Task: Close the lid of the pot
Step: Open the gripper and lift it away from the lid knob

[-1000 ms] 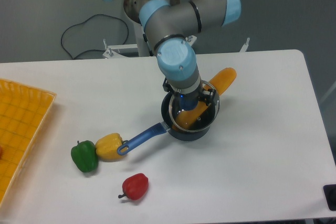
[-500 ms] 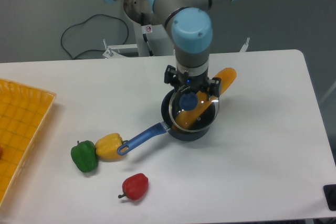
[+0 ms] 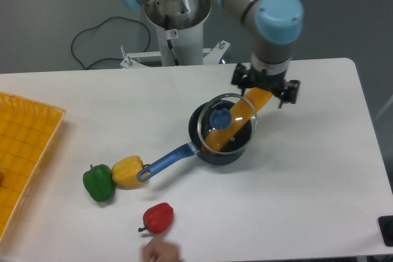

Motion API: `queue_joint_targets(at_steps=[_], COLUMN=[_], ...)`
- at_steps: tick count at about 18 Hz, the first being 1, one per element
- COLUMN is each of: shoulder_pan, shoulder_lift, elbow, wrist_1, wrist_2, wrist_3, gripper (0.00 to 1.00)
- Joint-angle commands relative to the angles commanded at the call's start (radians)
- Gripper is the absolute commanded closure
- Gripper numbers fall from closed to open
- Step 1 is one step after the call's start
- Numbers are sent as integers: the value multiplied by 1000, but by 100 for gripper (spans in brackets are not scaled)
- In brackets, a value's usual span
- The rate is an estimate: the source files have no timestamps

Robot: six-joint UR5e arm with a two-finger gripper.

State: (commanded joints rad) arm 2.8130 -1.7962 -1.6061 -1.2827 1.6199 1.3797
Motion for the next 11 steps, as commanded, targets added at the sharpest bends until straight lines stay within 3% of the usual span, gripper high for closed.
queue_joint_targets(at_steps=[3,11], shoulder_pan=[57,149], shoulder_lift=[-43,-111], elbow=[20,83], wrist_1=[39,40], wrist_2=[-2,-3], wrist_3=[201,415], gripper=[0,0])
